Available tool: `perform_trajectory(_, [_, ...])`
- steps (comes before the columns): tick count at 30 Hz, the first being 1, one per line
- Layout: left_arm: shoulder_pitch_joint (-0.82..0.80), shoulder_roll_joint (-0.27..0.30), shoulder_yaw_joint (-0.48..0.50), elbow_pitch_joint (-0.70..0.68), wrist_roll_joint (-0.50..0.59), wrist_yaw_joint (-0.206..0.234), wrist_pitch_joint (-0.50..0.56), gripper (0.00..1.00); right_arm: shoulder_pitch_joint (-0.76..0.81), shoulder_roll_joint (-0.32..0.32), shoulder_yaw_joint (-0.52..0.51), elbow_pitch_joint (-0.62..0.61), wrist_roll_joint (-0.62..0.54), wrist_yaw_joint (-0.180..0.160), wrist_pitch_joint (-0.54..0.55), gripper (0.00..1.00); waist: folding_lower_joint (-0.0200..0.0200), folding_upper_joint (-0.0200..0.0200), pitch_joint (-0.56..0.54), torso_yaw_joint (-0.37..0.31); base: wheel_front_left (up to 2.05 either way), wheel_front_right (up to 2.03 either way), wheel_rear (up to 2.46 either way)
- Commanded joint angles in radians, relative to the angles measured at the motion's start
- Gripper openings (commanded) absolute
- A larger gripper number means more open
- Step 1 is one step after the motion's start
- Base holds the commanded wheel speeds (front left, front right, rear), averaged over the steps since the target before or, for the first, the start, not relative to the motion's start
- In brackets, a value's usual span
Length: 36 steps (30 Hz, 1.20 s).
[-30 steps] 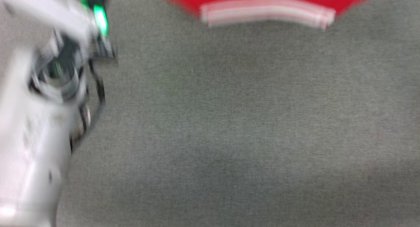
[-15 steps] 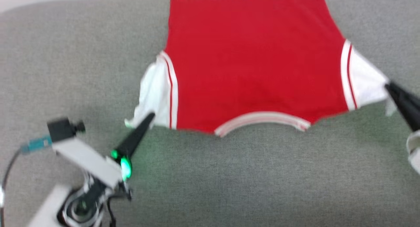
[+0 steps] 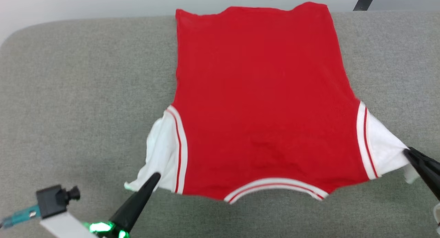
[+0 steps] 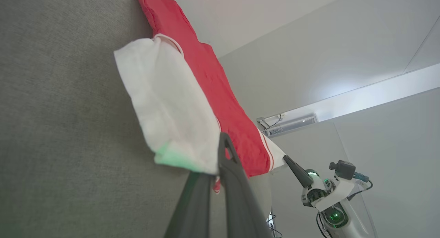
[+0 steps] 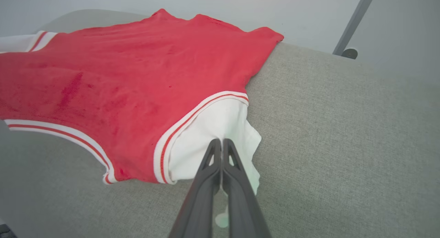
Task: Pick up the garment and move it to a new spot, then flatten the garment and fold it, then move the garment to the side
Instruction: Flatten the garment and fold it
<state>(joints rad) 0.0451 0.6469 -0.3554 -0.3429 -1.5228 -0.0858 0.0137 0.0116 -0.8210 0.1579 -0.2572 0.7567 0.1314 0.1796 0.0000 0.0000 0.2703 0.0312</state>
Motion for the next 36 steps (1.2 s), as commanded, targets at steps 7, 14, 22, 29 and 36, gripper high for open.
perform_trajectory(7, [0.124, 0.033, 0.01, -0.105, 0.018, 0.044, -0.031, 0.0, 0.12, 0.05, -0.106, -0.097, -0.019, -0.002, 0.075, 0.0, 0.0, 0.0, -0.006, -0.006, 0.0, 0.0, 0.0])
perform_trajectory(14, [0.099, 0.0, -0.028, -0.049, 0.015, 0.041, -0.013, 0.0, 0.126, 0.074, -0.09, -0.121, -0.001, -0.002, 0.127, 0.0, 0.0, 0.0, 0.006, -0.001, 0.0, 0.0, 0.0])
perform_trajectory(22, [-0.045, -0.069, -0.09, 0.153, 0.04, 0.03, 0.037, 0.0, 0.018, 0.052, 0.03, 0.018, -0.002, -0.002, 0.126, 0.0, 0.0, 0.0, 0.044, 0.018, 0.0, 0.0, 0.0])
perform_trajectory(29, [-0.123, -0.099, -0.15, 0.31, 0.155, 0.068, 0.028, 0.0, -0.055, 0.027, 0.178, 0.171, -0.03, -0.002, 0.11, 0.0, 0.0, 0.0, 0.068, 0.027, 0.0, 0.0, 0.0])
perform_trajectory(36, [-0.146, -0.126, -0.178, 0.374, 0.191, 0.061, 0.021, 0.0, -0.111, 0.047, 0.273, 0.262, -0.015, -0.002, 0.053, 0.0, 0.0, 0.0, 0.083, 0.027, 0.0, 0.0, 0.0])
